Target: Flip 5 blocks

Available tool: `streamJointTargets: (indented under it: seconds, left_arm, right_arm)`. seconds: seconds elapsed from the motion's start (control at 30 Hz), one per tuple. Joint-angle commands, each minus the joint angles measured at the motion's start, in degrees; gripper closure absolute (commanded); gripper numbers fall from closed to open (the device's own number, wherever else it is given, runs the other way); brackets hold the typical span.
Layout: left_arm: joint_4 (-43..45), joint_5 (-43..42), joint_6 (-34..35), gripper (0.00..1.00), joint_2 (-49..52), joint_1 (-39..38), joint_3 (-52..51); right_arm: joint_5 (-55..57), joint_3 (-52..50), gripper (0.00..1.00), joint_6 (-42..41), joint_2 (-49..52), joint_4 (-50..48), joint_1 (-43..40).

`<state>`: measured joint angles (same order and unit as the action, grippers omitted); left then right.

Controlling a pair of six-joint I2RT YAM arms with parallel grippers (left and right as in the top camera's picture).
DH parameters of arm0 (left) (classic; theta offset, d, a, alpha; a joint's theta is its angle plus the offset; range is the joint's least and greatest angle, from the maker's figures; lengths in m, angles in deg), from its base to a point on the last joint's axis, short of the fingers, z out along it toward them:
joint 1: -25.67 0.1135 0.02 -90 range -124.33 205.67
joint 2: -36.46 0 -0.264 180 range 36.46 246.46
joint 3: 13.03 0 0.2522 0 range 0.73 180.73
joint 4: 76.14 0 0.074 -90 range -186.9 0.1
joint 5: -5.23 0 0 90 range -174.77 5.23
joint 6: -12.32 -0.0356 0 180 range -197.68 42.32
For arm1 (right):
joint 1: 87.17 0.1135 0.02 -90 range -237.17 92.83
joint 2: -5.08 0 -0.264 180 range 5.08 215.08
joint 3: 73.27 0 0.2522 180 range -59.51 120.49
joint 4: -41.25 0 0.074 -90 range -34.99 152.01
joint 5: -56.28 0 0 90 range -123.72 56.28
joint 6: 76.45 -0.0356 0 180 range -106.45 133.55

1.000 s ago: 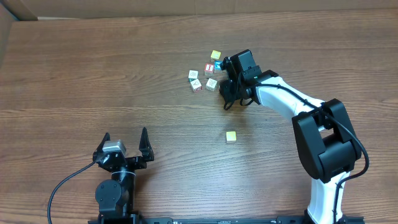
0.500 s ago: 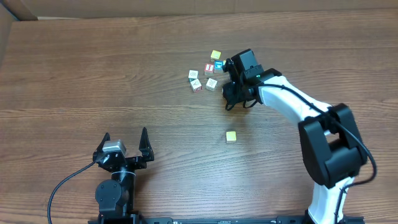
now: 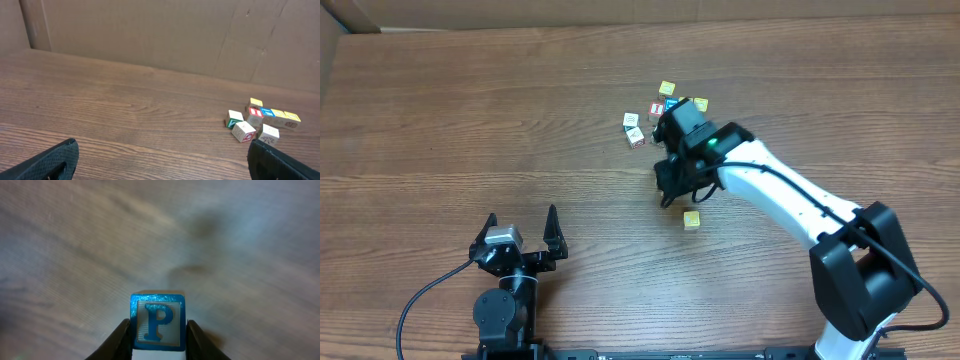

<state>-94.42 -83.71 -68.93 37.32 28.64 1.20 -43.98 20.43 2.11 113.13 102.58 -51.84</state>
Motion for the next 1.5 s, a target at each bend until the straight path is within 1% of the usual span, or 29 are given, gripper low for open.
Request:
streamJointTargets:
  seconds: [0.0, 0.1, 0.3, 0.4, 0.53, 0.7, 0.83, 0.9, 1.03, 1.2, 1.3, 1.33, 1.37, 1.43, 1.47]
  left_arm:
    - [0.11, -0.63, -1.05, 0.0, -0.61, -0.35, -0.2]
    - [0.11, -0.63, -1.05, 0.0, -0.61, -0.35, -0.2]
    - [0.11, -0.63, -1.05, 0.0, -0.61, -0.35, -0.2]
    - [0.11, -0.63, -1.05, 0.0, -0.61, -0.35, -0.2]
    - [0.11, -0.63, -1.05, 0.0, -0.61, -0.35, -0.2]
    - [0.11, -0.63, -1.05, 0.0, -0.61, -0.35, -0.2]
    - [0.11, -0.63, -1.05, 0.0, -0.61, -0.35, -0.2]
    - [0.11, -0.63, -1.05, 0.0, -0.61, -0.35, -0.2]
    - [0.11, -0.63, -1.05, 0.0, -0.61, -0.35, -0.2]
    - [0.11, -0.63, -1.05, 0.0, -0.61, -0.35, -0.2]
    - [0.11, -0.63, -1.05, 0.0, -0.61, -0.35, -0.2]
    - [0.11, -0.63, -1.05, 0.0, -0.61, -0.35, -0.2]
    - [0.11, -0.63, -1.05, 0.0, -0.61, -0.35, -0.2]
    - [0.11, -0.63, -1.05, 0.0, -0.61, -0.35, -0.2]
    - [0.11, -0.63, -1.05, 0.0, -0.61, -0.35, -0.2]
  right_arm:
    - [-0.26, 0.57, 0.75, -9.05, -0.74, 1.27, 2.67]
    - [1.11, -0.48, 0.75, -12.04, -0.7, 1.4, 4.98]
    - [7.67, -4.92, 0.74, -19.58, -0.68, 0.87, 8.79]
    - [8.33, -7.65, 0.74, -21.22, -0.68, -2.14, 10.4]
    - [10.56, -8.87, 0.73, -24.26, -0.68, -3.37, 11.41]
    - [11.65, -8.98, 0.62, -24.59, -0.68, -3.37, 11.58]
    - [11.45, -8.98, 0.46, -24.61, -0.68, -3.37, 11.58]
    - [11.45, -8.98, 0.4, -24.61, -0.68, -3.39, 11.58]
    - [11.5, -8.02, 0.37, -24.52, -0.68, -3.98, 11.58]
    - [11.72, -2.29, 0.37, -21.94, -0.68, -3.08, 10.88]
    - [12.07, 0.04, 0.37, -21.29, -0.68, -3.61, 10.67]
    - [12.13, 0.15, 0.39, -21.05, -0.68, -4.52, 10.67]
    - [12.13, 0.13, 0.44, -20.52, -0.68, -5.14, 10.67]
    - [12.26, -0.07, 0.68, -20.0, -0.66, -5.31, 10.67]
    - [12.37, -0.11, 0.82, -20.02, -0.66, -5.05, 10.67]
